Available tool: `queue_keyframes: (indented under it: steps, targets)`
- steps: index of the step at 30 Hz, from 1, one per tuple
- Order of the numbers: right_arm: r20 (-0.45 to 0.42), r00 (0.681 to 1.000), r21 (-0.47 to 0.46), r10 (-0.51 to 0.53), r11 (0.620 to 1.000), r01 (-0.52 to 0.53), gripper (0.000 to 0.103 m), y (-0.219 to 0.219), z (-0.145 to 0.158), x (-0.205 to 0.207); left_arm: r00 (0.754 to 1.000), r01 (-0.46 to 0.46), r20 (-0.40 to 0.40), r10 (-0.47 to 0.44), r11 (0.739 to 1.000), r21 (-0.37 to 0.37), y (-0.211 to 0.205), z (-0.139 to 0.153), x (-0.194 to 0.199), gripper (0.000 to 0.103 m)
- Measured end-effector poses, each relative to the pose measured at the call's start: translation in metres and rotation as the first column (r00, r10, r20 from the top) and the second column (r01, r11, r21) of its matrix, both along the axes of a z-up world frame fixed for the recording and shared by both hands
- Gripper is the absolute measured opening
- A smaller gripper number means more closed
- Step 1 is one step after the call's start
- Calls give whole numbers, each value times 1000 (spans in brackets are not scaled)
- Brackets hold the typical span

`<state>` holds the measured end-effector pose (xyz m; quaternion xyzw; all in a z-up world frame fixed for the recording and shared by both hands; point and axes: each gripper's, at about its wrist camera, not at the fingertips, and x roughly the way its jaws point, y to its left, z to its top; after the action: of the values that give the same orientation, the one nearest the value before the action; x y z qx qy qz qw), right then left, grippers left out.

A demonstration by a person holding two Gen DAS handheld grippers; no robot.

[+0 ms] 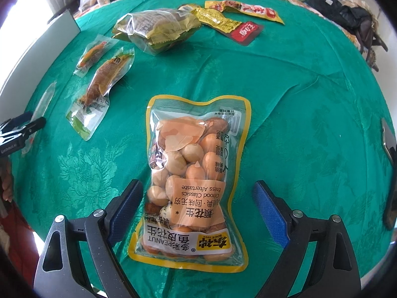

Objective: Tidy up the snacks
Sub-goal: 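Grasp the clear tube packet with the left gripper while the right grasps the peanut bag, then carry both packets over the white box and open both grippers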

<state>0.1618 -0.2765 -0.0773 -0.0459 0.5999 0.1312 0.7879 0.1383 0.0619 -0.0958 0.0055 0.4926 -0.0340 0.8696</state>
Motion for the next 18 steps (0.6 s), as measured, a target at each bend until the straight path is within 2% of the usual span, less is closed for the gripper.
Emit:
queue_keyframes:
  steps: [3,4,6,7,8,9,12,13,15,18]
  targets:
    - [-39,999,-48,-4,999,3,90,8,7,10,1000,-28,8,28,998,-56,5,1,-4,18]
    - [-53,999,-73,2,997,-5,90,12,5,12,999,-41,1,41,995,-96,9,1,-6,18]
    - [-81,996,-102,23,994,-31,87,21,-3,11,998,-57,-23,53,974,-220,17,2,-11,17]
    - [-80,996,-118,34,992,-43,75,23,-5,9,998,-64,-32,58,962,-264,20,3,-13,17]
    - [-44,998,-132,41,990,-47,61,23,-2,6,998,-68,-34,60,955,-290,22,5,-16,17]
    - [-32,998,-133,45,990,-49,58,22,-1,3,998,-65,-34,58,949,-308,23,7,-18,17]
    - [-21,1000,-69,-20,997,19,56,7,7,-3,998,-58,-28,51,934,-353,26,15,-24,17]
    - [-9,998,14,-62,998,62,56,-2,16,-7,998,-57,-26,51,928,-368,27,18,-26,17]
    - [7,992,185,-124,975,121,56,-16,34,-17,998,-55,-25,49,917,-396,28,23,-29,17]
    - [-16,987,190,-162,968,162,56,-21,36,-26,999,-47,-27,39,896,-441,29,32,-35,17]
